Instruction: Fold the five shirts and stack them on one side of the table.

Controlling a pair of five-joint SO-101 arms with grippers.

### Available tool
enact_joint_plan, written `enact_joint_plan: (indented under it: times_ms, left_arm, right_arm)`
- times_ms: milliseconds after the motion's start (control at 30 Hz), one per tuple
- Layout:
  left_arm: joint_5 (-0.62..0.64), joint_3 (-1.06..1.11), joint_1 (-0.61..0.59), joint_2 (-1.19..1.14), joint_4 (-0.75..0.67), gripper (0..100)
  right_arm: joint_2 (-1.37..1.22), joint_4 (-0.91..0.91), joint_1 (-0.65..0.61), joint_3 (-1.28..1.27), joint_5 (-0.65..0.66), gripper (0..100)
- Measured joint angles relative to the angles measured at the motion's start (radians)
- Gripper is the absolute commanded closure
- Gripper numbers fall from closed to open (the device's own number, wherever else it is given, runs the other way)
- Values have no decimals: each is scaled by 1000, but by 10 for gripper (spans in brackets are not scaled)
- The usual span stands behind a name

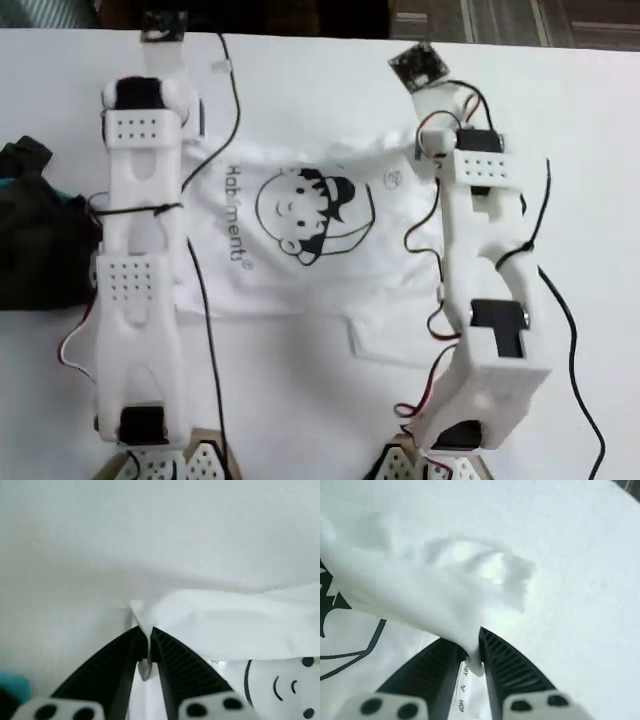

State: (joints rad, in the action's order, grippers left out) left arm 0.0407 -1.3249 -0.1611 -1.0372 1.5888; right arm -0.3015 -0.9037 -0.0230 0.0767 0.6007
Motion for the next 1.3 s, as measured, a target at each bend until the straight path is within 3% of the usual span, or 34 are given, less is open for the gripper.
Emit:
enact_joint_plan:
  times_ms: [300, 500, 800, 1033, 1300]
  left_arm:
    - [0, -187, 2, -127, 81, 973]
    - [-91, -226, 2, -123, 181, 973]
    - [-100, 279, -11, 173, 181, 973]
    - [-160, 761, -11, 592, 164, 973]
    - [-209, 1293, -15, 928, -15, 973]
  right_arm:
    - [-38, -6, 0, 0, 0, 977]
    - [21, -163, -2, 3, -20, 977]
    - [198, -313, -20, -71, -41, 977]
    - [488, -272, -40, -390, -41, 977]
    - [776, -209, -3, -758, 8, 977]
